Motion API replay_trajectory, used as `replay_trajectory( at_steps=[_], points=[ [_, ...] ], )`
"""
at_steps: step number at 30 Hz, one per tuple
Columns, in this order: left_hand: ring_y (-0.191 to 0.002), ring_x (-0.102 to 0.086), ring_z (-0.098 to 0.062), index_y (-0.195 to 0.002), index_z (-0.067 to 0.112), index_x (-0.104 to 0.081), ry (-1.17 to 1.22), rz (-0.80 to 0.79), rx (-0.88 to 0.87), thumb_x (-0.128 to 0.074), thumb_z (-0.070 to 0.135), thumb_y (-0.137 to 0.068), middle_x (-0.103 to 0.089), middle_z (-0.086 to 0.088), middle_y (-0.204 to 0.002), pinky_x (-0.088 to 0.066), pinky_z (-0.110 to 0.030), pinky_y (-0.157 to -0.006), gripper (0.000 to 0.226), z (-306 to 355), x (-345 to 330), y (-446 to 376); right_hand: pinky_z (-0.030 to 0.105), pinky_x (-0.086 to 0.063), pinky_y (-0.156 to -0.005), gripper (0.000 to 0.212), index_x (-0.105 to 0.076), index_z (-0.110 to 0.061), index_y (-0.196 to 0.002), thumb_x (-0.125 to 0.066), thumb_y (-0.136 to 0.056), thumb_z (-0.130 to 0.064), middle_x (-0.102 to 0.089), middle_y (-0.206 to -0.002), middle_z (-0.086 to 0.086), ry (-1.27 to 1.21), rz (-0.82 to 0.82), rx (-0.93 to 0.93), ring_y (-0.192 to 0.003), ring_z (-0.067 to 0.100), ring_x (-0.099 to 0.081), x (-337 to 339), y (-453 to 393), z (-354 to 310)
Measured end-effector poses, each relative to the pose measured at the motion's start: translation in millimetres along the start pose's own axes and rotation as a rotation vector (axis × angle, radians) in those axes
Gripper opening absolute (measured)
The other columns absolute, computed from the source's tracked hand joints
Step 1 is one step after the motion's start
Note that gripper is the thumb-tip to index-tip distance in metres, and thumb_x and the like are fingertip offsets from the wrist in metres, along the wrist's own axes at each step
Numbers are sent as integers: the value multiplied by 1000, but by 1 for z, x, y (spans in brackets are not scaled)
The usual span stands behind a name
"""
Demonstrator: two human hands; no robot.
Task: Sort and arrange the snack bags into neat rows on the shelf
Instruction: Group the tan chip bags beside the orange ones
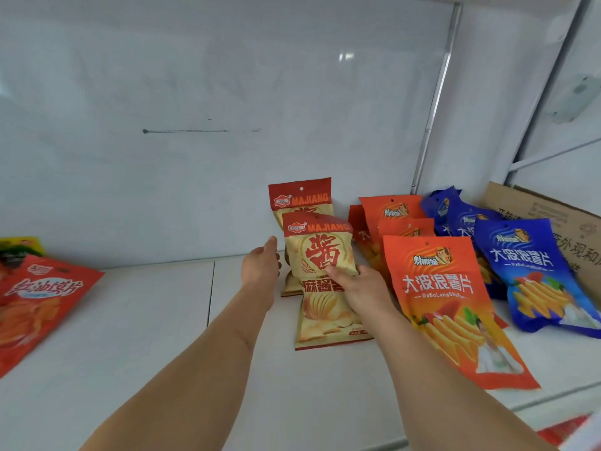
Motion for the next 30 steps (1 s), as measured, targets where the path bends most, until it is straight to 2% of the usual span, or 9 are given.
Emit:
replay_trajectory(
  at_steps=[5,7,10,13,19,21,23,26,30],
  points=[
    [-90,-67,-24,-83,16,-63,-128,14,-80,-48,49,-99,-69,-5,-90,-57,-43,-91,40,9,3,14,43,-59,-79,37,-65,-20,-94,-75,-78,-53,-72,-91,-2,136,57,46,-82,18,-70,-4,-23,0],
    [-87,-69,-24,-84,14,-64,-173,2,-98,-46,50,-100,-71,-6,-91,-59,-39,-83,43,11,-1,18,43,-58,-77,44,-65,-20,-94,-73,-75,-59,-72,-90,-3,201,82,67,-82,20,-69,-6,-29,1],
    [-71,-62,-23,-90,9,-67,-243,-13,-117,-43,53,-100,-73,-11,-87,-49,-33,-63,51,10,-7,18,38,-55,-74,47,-66,-19,-97,-72,-76,-61,-71,-91,-1,279,90,78,-83,21,-68,-10,-36,0],
    [-68,-57,-19,-86,12,-65,-307,3,-119,-42,49,-101,-67,-6,-80,-43,-29,-60,47,8,-9,15,36,-52,-72,47,-66,-18,-99,-71,-77,-60,-70,-92,1,321,104,61,-85,24,-66,-11,-45,1],
    [-86,-66,-24,-91,13,-66,-362,2,-94,-44,46,-102,-71,-9,-95,-54,-37,-80,42,11,-9,13,35,-44,-66,48,-60,-16,-103,-70,-80,-58,-67,-93,1,404,139,30,-81,26,-60,-11,-53,-4],
    [-96,-68,-28,-85,17,-63,-368,15,-117,-46,45,-101,-70,-10,-99,-56,-42,-89,36,13,-2,15,35,-43,-69,53,-56,-13,-110,-70,-81,-56,-64,-100,4,432,154,41,-92,29,-62,-11,-50,-10],
    [-96,-66,-31,-84,14,-62,-437,41,-160,-46,44,-101,-70,-11,-98,-55,-43,-89,38,18,8,20,40,-47,-79,62,-53,-10,-119,-70,-81,-55,-61,-116,10,488,181,106,-109,34,-59,-12,-43,-19],
    [-80,-58,-26,-85,12,-59,-703,98,-261,-41,44,-103,-63,-6,-85,-46,-34,-68,41,28,25,34,45,-42,-96,70,-42,-10,-136,-67,-86,-51,-51,-133,14,630,260,277,-123,34,-48,-14,-22,-38],
    [-88,-57,-25,-105,17,-65,-1154,240,-397,-36,40,-104,-63,-2,-103,-39,-30,-69,37,42,55,61,46,-35,-102,49,-55,-10,-128,-60,-91,-42,-54,-133,11,854,296,739,-126,32,-46,-47,20,-71]
  ],
)
Point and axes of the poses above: each hand's wrist, its own y-axis away from the middle knuckle, its own x-axis out of the back of the hand, z = x × y, the point moved 9 cm from there along -y, towards the middle knuckle
